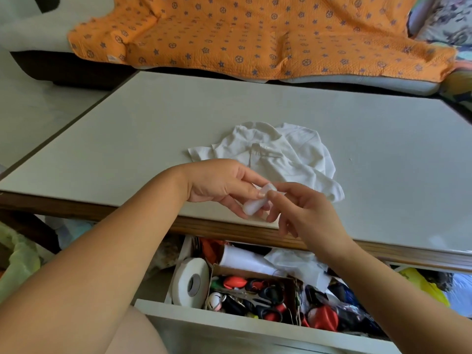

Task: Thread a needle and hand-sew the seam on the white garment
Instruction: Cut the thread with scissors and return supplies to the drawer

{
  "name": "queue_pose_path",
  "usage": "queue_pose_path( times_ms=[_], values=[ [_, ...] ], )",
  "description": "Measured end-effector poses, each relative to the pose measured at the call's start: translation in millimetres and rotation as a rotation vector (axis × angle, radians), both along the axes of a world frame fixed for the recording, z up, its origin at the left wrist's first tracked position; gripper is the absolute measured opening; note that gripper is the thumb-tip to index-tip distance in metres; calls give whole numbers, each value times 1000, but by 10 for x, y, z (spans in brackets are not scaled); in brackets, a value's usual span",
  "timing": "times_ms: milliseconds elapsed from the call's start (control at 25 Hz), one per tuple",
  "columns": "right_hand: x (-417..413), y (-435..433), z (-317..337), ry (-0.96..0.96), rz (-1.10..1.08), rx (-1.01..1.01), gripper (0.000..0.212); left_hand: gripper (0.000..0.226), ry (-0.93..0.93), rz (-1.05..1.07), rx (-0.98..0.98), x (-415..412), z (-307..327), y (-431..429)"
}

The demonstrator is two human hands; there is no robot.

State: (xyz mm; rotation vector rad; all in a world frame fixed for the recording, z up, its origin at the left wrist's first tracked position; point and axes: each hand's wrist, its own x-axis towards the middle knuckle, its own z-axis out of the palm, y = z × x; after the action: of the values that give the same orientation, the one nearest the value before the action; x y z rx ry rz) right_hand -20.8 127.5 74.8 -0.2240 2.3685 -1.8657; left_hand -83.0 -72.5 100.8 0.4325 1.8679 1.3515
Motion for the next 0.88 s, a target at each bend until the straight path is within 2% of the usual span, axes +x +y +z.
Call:
queue_pose_path(
  times_ms=[120,200,280,360,440,480,640,800,880],
  values=[
    [-395,120,94,203,-242,226,9,27,14,171,26,-67,30,-77],
    [-761,217,117,302,-341,506,11,27,13,310,23,-122,11,-143],
    [-1079,286,70,267,-270,788,19,23,0,434,18,-173,-18,-166],
    [-1288,295,-9,161,-135,904,26,13,-23,534,42,-228,-29,-125],
    [-1370,258,-61,90,-60,912,26,6,14,634,76,-290,-50,-50],
    [-1383,240,-80,90,-78,911,23,10,71,683,69,-326,-71,-22],
    [-1306,269,-86,212,-255,821,17,10,288,784,-51,-413,-144,50],
    [-1222,346,-93,262,-280,692,13,14,436,850,-99,-517,-218,129],
    [-1203,356,-110,264,-276,667,12,23,523,833,-111,-608,-278,181]
  ],
)
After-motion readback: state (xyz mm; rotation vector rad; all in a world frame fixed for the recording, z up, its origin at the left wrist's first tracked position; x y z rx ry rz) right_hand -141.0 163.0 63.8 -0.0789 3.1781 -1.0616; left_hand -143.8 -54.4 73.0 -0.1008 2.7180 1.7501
